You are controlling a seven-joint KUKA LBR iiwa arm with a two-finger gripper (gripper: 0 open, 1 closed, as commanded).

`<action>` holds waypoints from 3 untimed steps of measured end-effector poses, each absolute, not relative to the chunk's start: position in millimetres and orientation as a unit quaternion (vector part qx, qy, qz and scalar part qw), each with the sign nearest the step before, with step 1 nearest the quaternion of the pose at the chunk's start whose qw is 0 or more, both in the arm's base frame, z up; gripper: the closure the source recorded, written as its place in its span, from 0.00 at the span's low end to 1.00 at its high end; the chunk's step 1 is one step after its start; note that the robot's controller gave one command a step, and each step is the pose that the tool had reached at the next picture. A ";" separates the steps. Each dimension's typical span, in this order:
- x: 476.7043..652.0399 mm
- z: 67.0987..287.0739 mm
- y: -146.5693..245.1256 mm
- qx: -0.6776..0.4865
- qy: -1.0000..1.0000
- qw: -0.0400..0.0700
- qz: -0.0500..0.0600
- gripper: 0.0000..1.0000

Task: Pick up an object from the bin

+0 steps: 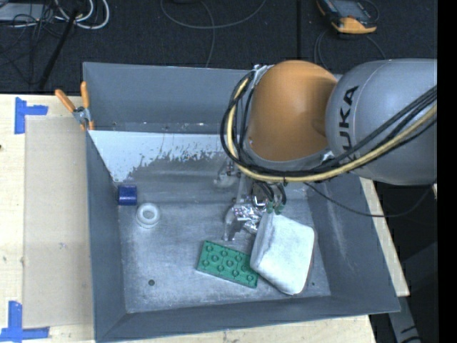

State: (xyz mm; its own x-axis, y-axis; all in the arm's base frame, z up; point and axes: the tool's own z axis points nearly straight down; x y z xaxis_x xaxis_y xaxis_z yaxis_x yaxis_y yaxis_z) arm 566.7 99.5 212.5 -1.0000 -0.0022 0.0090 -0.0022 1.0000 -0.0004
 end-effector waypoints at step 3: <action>584.1 74.7 -46.0 0.099 -0.995 -0.004 -0.003 0.00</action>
Offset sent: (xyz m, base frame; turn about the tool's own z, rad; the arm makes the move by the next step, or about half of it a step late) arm 0.0214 -0.0453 -0.1006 -0.0115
